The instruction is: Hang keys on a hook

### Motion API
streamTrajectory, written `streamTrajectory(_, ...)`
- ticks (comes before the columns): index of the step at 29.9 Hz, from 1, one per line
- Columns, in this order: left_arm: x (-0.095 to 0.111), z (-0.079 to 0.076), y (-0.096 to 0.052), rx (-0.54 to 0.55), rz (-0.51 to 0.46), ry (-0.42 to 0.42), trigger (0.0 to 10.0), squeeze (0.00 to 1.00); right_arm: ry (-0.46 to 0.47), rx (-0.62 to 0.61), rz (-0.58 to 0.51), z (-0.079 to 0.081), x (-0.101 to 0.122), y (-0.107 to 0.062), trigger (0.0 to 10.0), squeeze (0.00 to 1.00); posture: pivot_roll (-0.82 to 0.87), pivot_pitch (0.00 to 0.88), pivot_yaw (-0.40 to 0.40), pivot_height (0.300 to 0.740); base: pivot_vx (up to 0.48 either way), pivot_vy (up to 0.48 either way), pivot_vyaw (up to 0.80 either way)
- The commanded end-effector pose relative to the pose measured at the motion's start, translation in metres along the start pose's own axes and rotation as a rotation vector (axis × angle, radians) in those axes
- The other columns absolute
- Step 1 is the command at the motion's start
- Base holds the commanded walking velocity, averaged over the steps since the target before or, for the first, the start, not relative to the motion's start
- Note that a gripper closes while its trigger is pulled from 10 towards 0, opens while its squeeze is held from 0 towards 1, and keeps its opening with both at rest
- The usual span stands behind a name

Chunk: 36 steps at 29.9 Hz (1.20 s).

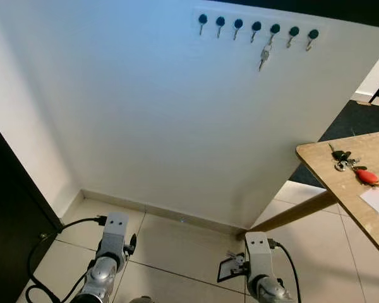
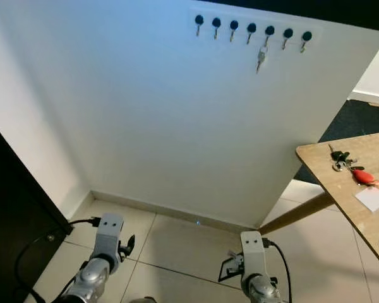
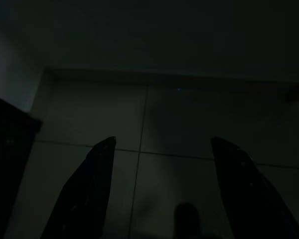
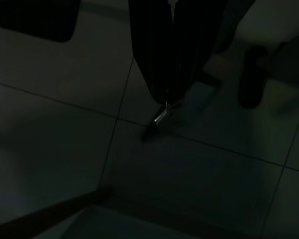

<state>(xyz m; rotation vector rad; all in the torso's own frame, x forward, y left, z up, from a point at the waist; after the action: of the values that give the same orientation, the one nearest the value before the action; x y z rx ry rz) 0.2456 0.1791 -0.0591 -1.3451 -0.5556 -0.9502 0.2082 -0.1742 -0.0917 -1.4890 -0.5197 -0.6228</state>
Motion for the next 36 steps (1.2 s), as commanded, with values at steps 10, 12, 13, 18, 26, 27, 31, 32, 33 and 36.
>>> streamTrajectory(10, 0.0001, -0.007, 0.0002, -0.036, -0.002, 0.011, 10.0, 0.0, 0.002, -0.016, 0.004, -0.0031, -0.0035, -0.0012, 10.0, 0.0, 0.09, 0.0, -0.062, 0.74, 0.0, 0.299, 0.0)
streamTrajectory(12, 0.0005, -0.0072, 0.0001, -0.038, -0.006, 0.013, 10.0, 0.0, 0.002, -0.016, 0.004, -0.0029, -0.0036, -0.0012, 10.0, 0.0, 0.09, 0.0, -0.062, 0.74, 0.0, 0.0, 0.0)
streamTrajectory(13, 0.0005, -0.0072, 0.0001, -0.038, -0.006, 0.013, 10.0, 0.0, 0.002, -0.016, 0.004, -0.0029, -0.0036, -0.0012, 10.0, 0.0, 0.09, 0.0, -0.062, 0.74, 0.0, 0.0, 0.0)
streamTrajectory(18, 0.0022, -0.0105, -0.0002, -0.065, -0.023, 0.052, 10.0, 0.0, -0.001, -0.015, 0.003, -0.0027, -0.0035, -0.0012, 10.0, 0.0, 0.09, 0.0, -0.061, 0.74, 0.0, 0.0, 0.0)
streamTrajectory(26, 0.0017, -0.013, -0.0011, -0.075, -0.03, 0.061, 10.0, 0.0, 0.0, -0.017, 0.007, -0.0022, -0.0053, -0.0016, 10.0, 0.0, 0.08, 0.0, -0.059, 0.74, 0.0, -0.36, 0.0)
streamTrajectory(27, 0.0008, -0.0123, -0.001, -0.069, -0.023, 0.037, 10.0, 0.0, 0.0, -0.017, 0.008, -0.0022, -0.0058, -0.0017, 10.0, 0.0, 0.09, 0.0, -0.059, 0.74, 0.0, 0.0, 0.0)
streamTrajectory(31, 0.0011, -0.0108, -0.0011, -0.061, -0.028, 0.031, 10.0, 0.0, 0.001, -0.017, 0.009, -0.0022, -0.0067, -0.002, 10.0, 0.0, 0.09, 0.0, -0.06, 0.74, 0.0, 0.0, 0.0)
streamTrajectory(32, 0.0011, -0.0108, -0.0012, -0.062, -0.028, 0.032, 10.0, 0.0, 0.001, -0.017, 0.01, -0.0023, -0.0069, -0.002, 10.0, 0.0, 0.09, 0.0, -0.06, 0.74, 0.0, 0.0, 0.0)
streamTrajectory(33, 0.001, -0.0106, -0.0012, -0.062, -0.028, 0.032, 10.0, 0.0, 0.001, -0.017, 0.01, -0.0023, -0.0069, -0.002, 10.0, 0.0, 0.09, 0.0, -0.06, 0.74, 0.0, 0.0, 0.0)
streamTrajectory(36, 0.0008, -0.0103, -0.0014, -0.062, -0.029, 0.034, 10.0, 0.0, 0.001, -0.016, 0.011, -0.0023, -0.0071, -0.0021, 10.0, 0.0, 0.09, 0.0, -0.062, 0.74, 0.0, 0.0, 0.0)
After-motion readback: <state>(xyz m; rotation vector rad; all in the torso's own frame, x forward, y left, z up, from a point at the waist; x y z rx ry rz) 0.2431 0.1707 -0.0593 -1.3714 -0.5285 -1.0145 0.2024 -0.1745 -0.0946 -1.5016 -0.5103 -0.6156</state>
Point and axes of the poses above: a point about 5 cm out from each wrist's last joint towards the gripper, its own y axis pointing out of the wrist towards the gripper, its own x axis along the axis of the wrist's last joint, z = x × y, the point moved 2 cm from there along y, pointing out of the wrist towards the gripper, and after that the axes turned 6 degrees about y, right-handed, at the moved point
